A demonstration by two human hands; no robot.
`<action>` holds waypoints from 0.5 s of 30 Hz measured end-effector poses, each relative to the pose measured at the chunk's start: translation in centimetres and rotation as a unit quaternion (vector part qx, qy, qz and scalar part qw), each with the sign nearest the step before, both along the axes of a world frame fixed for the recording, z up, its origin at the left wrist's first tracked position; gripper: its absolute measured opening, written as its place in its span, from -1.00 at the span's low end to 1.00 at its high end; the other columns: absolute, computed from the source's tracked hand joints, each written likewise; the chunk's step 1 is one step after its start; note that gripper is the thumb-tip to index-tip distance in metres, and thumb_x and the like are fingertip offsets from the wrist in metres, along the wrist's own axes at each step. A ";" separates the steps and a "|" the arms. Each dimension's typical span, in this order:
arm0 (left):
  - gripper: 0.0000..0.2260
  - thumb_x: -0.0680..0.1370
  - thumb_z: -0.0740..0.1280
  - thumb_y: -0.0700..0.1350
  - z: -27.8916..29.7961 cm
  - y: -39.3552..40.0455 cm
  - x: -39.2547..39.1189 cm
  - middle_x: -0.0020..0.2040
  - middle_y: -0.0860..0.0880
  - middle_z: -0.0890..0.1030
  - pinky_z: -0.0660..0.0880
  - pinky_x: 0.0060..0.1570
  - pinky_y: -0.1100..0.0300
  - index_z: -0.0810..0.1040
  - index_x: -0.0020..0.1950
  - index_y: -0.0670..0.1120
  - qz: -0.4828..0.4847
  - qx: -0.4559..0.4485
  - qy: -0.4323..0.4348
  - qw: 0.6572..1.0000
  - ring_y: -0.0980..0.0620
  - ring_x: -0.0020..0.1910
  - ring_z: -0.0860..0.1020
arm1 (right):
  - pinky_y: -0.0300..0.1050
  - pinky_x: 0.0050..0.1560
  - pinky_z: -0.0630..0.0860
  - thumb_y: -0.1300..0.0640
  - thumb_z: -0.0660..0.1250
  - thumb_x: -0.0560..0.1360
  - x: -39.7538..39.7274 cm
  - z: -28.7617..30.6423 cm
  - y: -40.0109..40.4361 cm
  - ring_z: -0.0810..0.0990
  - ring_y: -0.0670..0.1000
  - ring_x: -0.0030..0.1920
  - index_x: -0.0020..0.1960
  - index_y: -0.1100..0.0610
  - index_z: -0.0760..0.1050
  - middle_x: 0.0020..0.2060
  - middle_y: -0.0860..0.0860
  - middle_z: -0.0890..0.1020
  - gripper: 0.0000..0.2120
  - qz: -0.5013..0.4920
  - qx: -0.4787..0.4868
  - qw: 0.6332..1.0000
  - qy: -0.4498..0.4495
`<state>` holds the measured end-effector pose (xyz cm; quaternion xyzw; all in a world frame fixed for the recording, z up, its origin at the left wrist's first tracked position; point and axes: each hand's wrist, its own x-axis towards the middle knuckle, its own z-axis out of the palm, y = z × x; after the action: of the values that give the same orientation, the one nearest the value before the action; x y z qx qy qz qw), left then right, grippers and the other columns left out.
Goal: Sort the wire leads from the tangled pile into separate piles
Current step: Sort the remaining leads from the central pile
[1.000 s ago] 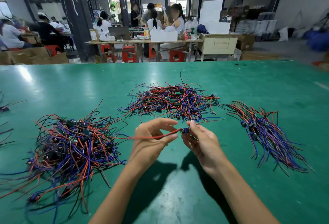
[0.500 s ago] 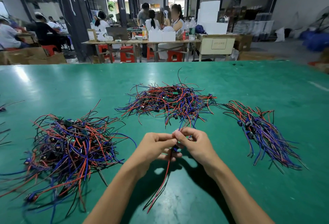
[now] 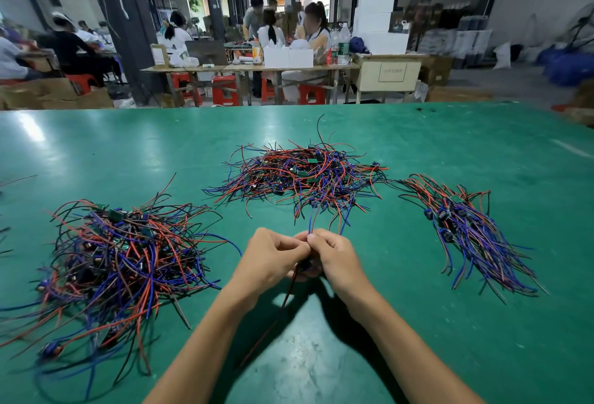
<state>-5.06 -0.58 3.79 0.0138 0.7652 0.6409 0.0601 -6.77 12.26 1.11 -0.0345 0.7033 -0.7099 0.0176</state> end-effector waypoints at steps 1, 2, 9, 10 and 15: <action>-0.82 0.54 0.36 -0.29 0.0 0.0 0.0 -0.25 -0.25 0.70 0.68 -0.14 0.06 0.71 -0.20 -0.31 -0.008 -0.015 0.000 1.000 -0.07 -0.29 0.69 | -0.25 -0.41 0.45 0.27 0.17 0.63 -0.1 -0.2 -0.3 0.54 -0.10 -0.39 -0.17 0.10 0.63 -0.32 -0.04 0.66 -0.68 -0.021 0.002 1.000 -0.009; -0.82 0.53 0.36 -0.30 0.1 0.0 0.0 -0.24 -0.29 0.69 0.68 -0.15 0.05 0.70 -0.21 -0.34 -0.020 -0.019 -0.008 1.000 -0.10 -0.27 0.70 | -0.27 -0.47 0.41 0.26 0.16 0.63 -0.1 -0.3 -0.4 0.51 -0.12 -0.45 -0.18 0.09 0.61 -0.30 -0.03 0.66 -0.68 -0.041 -0.002 0.999 -0.018; -0.87 0.52 0.40 -0.28 0.8 -0.4 0.6 -0.20 -0.24 0.71 0.64 -0.27 0.17 0.69 -0.14 -0.34 -0.150 -0.023 -0.089 0.984 -0.10 -0.28 0.71 | -0.21 -0.55 0.41 0.24 0.11 0.60 -1.3 0.9 1.4 0.51 0.00 -0.35 -0.12 0.10 0.54 -0.13 0.01 0.69 -0.74 -0.168 -0.035 0.984 -0.041; -0.87 0.53 0.40 -0.28 0.9 -0.5 0.7 -0.19 -0.24 0.71 0.64 -0.27 0.18 0.70 -0.14 -0.32 -0.165 -0.026 -0.091 0.982 -0.09 -0.28 0.71 | -0.20 -0.54 0.43 0.24 0.10 0.61 -1.5 1.1 1.6 0.50 0.00 -0.34 -0.11 0.11 0.54 -0.13 0.01 0.68 -0.74 -0.179 -0.059 0.980 -0.058; -0.86 0.55 0.40 -0.24 0.9 -0.7 0.8 -0.17 -0.25 0.72 0.61 -0.30 0.23 0.71 -0.15 -0.25 -0.185 -0.028 -0.096 0.978 -0.09 -0.27 0.71 | -0.15 -0.29 0.38 0.17 0.11 0.59 -1.8 1.6 3.1 0.46 -0.03 -0.33 -0.23 0.04 0.40 -0.35 -0.06 0.67 -0.76 -0.113 -0.348 0.900 -0.238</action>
<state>-4.27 -1.28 4.68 0.0918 0.7574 0.5956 0.2512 -8.54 15.37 2.66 0.2113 0.3855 -0.8936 0.0912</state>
